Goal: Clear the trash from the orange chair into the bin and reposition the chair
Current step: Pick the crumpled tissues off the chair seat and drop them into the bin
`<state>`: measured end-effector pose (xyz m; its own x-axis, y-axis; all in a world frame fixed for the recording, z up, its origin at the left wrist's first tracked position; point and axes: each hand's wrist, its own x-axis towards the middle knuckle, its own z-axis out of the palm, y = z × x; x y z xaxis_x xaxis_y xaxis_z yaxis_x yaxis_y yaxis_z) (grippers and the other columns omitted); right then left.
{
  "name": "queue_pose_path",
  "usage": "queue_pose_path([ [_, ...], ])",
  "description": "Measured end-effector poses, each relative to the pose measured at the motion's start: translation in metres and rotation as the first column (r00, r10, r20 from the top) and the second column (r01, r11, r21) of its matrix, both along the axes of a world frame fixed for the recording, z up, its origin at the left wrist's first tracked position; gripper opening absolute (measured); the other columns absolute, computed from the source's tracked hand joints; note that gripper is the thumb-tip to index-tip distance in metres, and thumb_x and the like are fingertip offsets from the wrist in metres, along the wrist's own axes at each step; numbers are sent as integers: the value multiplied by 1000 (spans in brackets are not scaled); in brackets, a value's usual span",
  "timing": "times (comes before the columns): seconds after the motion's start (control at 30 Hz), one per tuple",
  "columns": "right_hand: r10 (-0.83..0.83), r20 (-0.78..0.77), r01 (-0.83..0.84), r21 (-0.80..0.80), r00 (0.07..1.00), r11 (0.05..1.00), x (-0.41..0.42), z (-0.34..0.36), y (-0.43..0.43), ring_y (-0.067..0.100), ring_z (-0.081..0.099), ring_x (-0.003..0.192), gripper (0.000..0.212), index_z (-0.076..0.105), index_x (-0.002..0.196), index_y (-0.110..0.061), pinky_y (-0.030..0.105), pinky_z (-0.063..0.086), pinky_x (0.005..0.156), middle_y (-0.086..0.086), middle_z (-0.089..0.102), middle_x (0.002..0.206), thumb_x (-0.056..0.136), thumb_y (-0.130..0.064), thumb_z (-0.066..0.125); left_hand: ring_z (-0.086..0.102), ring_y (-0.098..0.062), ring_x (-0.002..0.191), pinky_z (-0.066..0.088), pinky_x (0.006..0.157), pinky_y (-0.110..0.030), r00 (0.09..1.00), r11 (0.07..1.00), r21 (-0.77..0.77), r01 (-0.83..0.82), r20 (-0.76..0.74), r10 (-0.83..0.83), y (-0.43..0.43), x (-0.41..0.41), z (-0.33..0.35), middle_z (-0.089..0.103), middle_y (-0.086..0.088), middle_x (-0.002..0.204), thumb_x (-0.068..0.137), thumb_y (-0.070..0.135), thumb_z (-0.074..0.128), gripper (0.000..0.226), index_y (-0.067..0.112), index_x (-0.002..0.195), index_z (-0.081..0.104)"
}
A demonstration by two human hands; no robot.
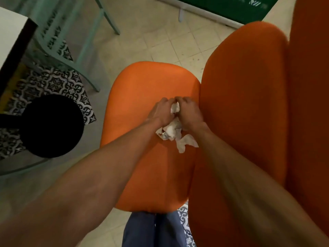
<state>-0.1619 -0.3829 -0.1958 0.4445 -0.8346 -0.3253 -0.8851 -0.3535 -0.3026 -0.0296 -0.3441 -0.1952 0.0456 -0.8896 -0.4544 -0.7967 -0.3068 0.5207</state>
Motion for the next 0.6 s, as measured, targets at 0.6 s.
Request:
queue_pose_path([
  [0.6,-295,153,283,98,943,954,32,124,58,18,69,89,36,80,116,-16,24,46,68,9,78,110,95,4,59,66,-34,120,52,102,-36,924,923,-59,-380,9,381,92,58,118,69,-20,131,102,9,64,39,12,141,63],
])
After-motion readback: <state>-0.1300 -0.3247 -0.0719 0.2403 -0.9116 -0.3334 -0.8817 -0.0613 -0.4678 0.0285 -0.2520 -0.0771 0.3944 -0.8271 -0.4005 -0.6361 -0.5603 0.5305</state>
